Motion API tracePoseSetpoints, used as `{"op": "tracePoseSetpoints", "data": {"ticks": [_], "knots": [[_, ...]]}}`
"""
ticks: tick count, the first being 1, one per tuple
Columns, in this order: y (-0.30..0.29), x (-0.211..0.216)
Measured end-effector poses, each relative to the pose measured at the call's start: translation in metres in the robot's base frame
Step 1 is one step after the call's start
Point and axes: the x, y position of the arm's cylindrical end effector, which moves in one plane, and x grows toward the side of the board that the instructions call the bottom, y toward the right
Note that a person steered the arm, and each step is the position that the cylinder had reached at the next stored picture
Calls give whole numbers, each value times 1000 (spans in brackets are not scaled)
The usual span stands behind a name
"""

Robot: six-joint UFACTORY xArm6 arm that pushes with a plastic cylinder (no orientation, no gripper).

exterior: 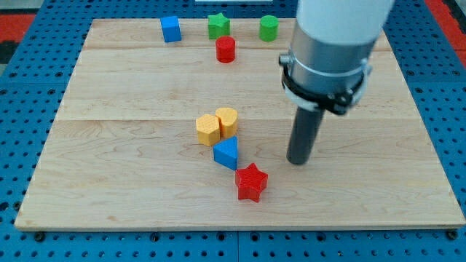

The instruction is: Move yellow heart towards blue cube

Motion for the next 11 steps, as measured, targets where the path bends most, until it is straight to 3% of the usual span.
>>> {"op": "tracePoseSetpoints", "data": {"ticks": [1, 3, 5, 6, 7, 9, 10, 11], "knots": [[-15, -23], [-71, -14], [-110, -74], [-105, -66], [-139, -68], [-134, -118], [-129, -116], [-163, -129]]}}
